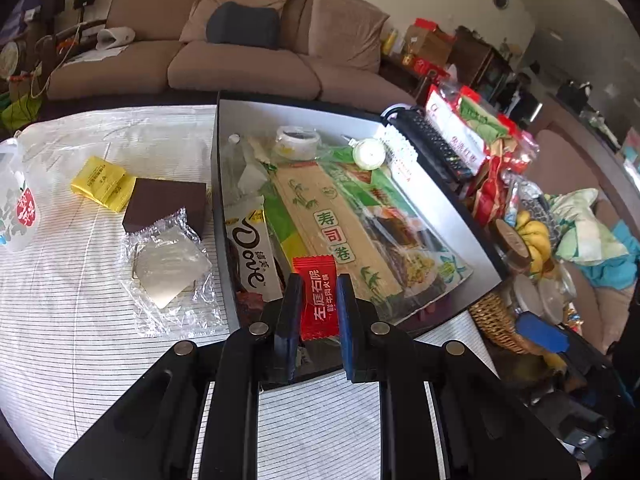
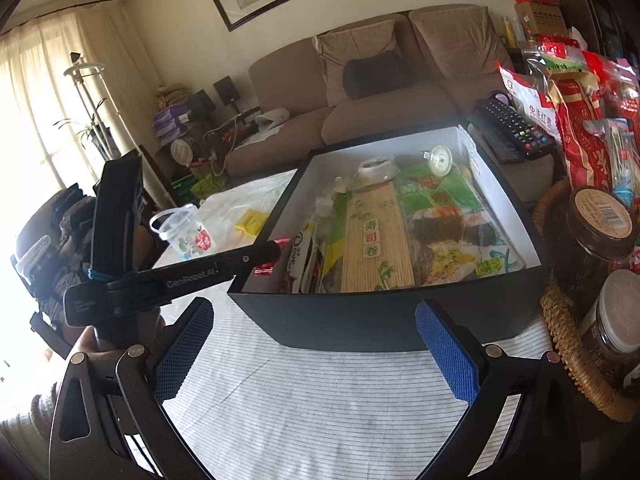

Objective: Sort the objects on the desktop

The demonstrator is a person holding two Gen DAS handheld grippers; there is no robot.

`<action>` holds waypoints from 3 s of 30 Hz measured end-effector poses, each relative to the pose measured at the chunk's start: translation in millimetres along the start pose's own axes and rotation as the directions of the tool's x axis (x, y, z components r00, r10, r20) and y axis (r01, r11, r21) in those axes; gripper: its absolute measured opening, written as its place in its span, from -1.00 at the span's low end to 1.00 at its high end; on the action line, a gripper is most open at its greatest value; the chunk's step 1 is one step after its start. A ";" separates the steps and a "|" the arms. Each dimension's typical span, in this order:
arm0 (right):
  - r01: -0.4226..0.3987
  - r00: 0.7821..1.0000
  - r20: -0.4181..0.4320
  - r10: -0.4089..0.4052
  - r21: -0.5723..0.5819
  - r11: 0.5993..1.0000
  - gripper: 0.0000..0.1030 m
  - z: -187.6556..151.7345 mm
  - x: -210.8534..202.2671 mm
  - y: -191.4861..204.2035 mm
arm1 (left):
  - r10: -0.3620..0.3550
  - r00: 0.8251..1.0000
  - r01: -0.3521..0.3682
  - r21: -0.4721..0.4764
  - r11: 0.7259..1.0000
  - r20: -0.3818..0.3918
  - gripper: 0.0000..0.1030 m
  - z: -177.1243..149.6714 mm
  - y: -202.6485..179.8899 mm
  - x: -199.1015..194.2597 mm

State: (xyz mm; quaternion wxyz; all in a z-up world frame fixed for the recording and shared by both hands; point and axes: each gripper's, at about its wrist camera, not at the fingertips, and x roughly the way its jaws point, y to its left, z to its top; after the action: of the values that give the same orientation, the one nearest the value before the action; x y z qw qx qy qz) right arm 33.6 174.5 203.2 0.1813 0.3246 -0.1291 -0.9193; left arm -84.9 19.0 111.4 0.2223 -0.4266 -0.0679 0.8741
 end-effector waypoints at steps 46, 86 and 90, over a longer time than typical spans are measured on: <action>0.170 0.894 -0.214 -0.394 -0.651 0.740 -0.11 -6.8 293.8 213.8 | 0.139 0.958 0.041 -0.602 0.797 0.250 0.40 -69.4 283.6 -220.0; 0.180 0.756 -0.176 -0.631 -0.870 0.458 0.66 -38.2 342.0 180.1 | 0.052 0.981 0.074 -0.614 0.786 0.185 0.61 -73.8 287.1 -190.6; 0.130 0.746 -0.292 -0.598 -0.817 0.561 -0.14 -21.6 347.6 163.6 | 0.029 0.982 0.094 -0.614 0.784 0.188 0.62 -74.8 286.2 -189.4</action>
State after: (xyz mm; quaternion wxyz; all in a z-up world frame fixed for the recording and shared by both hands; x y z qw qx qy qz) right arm -163.2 -120.5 53.8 0.1230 0.4839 0.3949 -0.7712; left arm -19.8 -326.1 111.8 0.0776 -0.3905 -0.3791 0.8353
